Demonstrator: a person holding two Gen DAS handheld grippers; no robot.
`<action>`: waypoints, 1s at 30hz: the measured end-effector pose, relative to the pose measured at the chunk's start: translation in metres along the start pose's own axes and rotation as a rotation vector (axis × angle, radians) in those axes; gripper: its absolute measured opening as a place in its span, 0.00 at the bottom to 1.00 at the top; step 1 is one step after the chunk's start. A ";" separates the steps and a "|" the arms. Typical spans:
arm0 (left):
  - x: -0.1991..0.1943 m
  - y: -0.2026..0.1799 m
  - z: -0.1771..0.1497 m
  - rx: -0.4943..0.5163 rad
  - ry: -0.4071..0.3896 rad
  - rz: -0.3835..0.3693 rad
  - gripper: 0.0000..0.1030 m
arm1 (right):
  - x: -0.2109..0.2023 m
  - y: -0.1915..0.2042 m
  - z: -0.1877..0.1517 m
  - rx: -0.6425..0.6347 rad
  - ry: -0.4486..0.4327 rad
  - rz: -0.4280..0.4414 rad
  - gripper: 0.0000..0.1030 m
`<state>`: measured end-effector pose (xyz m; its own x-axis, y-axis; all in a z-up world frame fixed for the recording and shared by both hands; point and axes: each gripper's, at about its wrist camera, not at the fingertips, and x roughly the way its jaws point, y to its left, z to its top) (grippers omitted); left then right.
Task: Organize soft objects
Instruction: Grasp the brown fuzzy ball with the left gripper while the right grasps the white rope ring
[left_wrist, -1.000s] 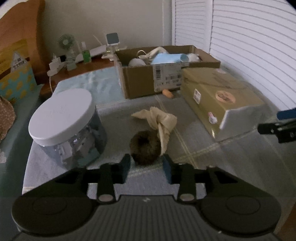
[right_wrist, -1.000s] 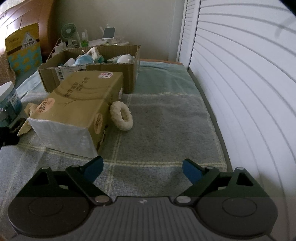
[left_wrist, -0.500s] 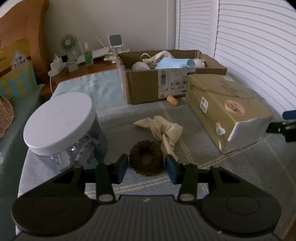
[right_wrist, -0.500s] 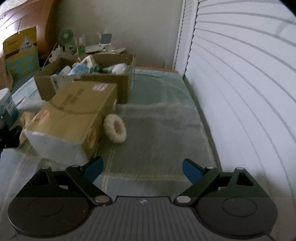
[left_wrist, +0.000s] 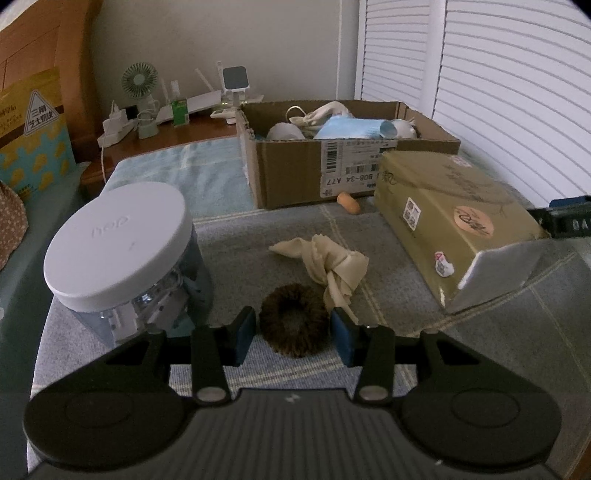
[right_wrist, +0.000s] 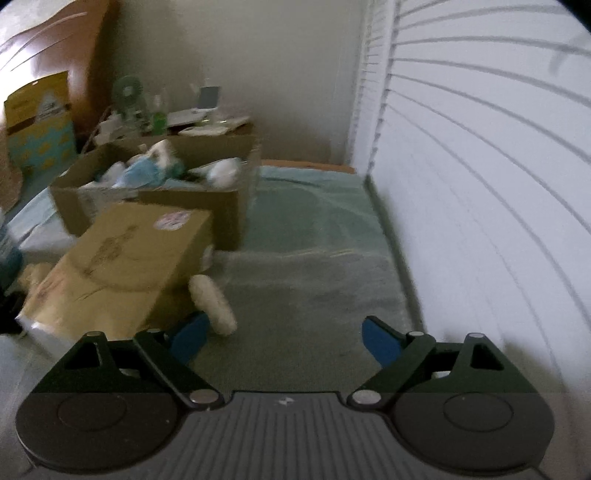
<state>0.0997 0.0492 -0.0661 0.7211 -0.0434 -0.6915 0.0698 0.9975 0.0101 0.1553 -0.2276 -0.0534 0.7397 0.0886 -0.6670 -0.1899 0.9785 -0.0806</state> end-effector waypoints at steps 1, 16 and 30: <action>0.000 0.000 0.000 0.002 0.000 0.001 0.44 | 0.002 -0.003 0.001 0.014 0.006 -0.016 0.87; 0.000 0.001 0.001 0.003 0.003 0.003 0.45 | 0.012 -0.011 0.003 0.033 0.022 -0.031 0.67; 0.004 0.001 0.003 -0.004 -0.002 0.001 0.46 | 0.028 -0.008 0.019 0.010 -0.011 0.140 0.40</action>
<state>0.1046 0.0500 -0.0668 0.7227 -0.0429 -0.6898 0.0667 0.9977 0.0079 0.1899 -0.2295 -0.0577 0.7133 0.2265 -0.6633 -0.2852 0.9583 0.0206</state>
